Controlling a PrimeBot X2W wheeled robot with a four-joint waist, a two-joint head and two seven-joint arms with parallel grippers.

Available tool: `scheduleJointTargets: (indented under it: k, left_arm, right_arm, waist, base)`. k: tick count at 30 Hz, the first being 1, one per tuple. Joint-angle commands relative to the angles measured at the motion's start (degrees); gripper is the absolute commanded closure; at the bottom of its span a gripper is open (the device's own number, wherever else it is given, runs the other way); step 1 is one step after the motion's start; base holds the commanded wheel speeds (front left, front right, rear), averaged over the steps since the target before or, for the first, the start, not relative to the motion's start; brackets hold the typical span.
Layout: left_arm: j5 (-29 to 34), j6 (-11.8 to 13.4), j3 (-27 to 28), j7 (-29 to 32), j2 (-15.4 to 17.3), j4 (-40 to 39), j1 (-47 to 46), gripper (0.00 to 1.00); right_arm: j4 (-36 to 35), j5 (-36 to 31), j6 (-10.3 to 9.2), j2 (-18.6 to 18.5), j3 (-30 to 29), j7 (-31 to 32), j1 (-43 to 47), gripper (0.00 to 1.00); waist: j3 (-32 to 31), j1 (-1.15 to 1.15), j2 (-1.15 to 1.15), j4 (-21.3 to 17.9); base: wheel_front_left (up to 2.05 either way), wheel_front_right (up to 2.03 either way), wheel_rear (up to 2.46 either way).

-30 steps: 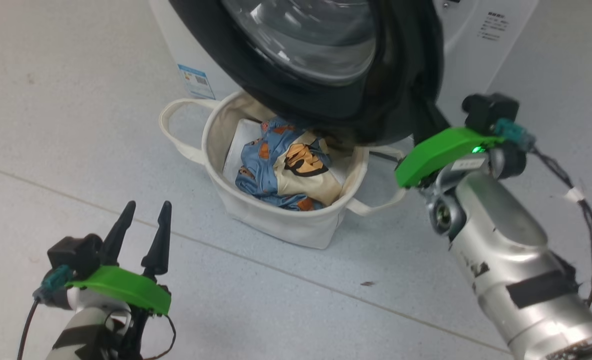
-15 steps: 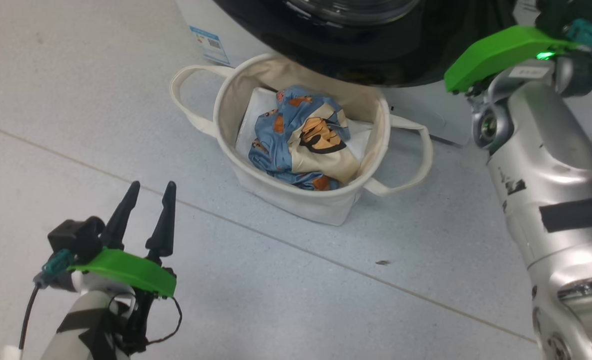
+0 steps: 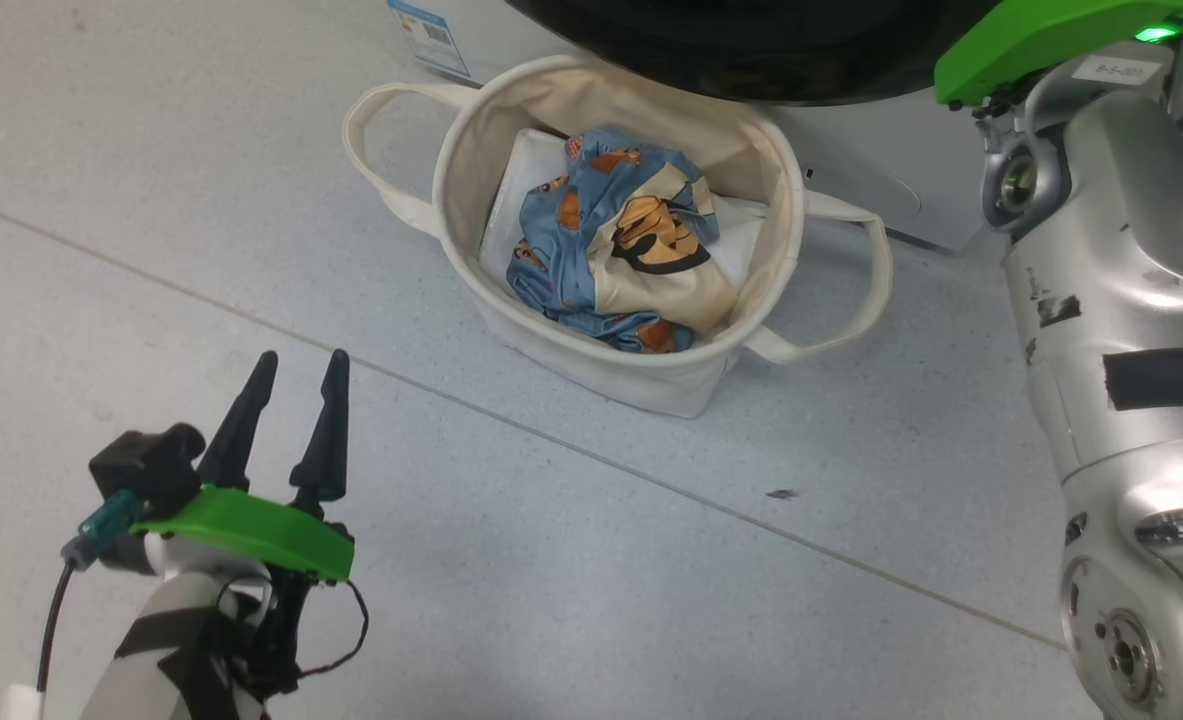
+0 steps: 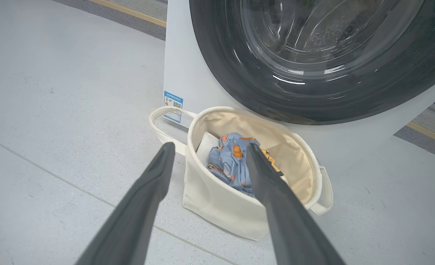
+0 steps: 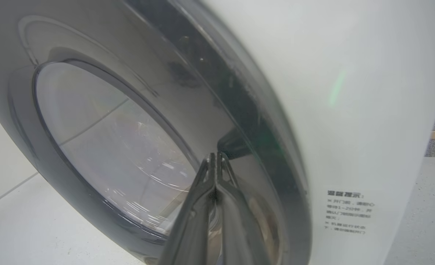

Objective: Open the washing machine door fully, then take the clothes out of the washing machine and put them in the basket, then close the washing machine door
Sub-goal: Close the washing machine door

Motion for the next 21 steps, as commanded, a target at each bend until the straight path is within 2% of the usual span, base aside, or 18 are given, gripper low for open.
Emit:
scheduleJointTargets:
  k: [1,5,6,7,15,21]
  left_arm:
    - [-0.4,-0.3,2.2,-0.7,1.4,-1.7,-1.6,0.00]
    - [-0.5,-0.3,2.1,-0.7,1.4,-1.4,-1.5,0.00]
    - [-0.5,-0.3,2.2,-0.7,1.5,-1.4,-1.5,0.00]
    - [-0.5,-0.3,2.3,-0.7,1.5,-1.3,-1.4,0.00]
    - [0.3,-0.3,3.6,-0.7,3.5,-1.0,0.2,0.00]
    - [0.7,-0.3,5.1,-0.7,6.5,0.0,2.9,0.00]
  right_arm:
    - [-2.1,-0.3,-0.30,0.3,-1.0,-0.6,-3.7,1.00]
    - [-1.5,-0.9,-0.30,0.3,-1.6,-0.6,-3.6,1.00]
    - [-1.1,-0.8,-0.30,0.3,-1.3,-0.6,-3.5,0.17]
    - [-0.7,-0.6,-0.30,0.3,-0.8,-0.6,-3.3,0.00]
    - [-2.0,2.2,-0.30,0.3,3.9,-0.6,1.9,0.00]
    - [-8.7,3.8,-0.30,0.3,6.5,-0.6,10.8,0.00]
  waist:
    - [0.2,0.00,0.00,-0.1]
    - [0.0,0.00,0.00,-0.5]
    - [-0.2,0.00,0.00,-0.6]
    - [-0.5,0.00,0.00,-0.8]
    - [-5.2,0.00,0.00,-3.0]
    - [-11.0,0.00,0.00,-6.2]
  base:
    - [0.00,0.00,0.00]
    - [0.00,0.00,0.00]
    - [0.00,0.00,0.00]
    - [0.00,0.00,0.00]
    - [0.00,0.00,0.00]
    - [0.00,0.00,0.00]
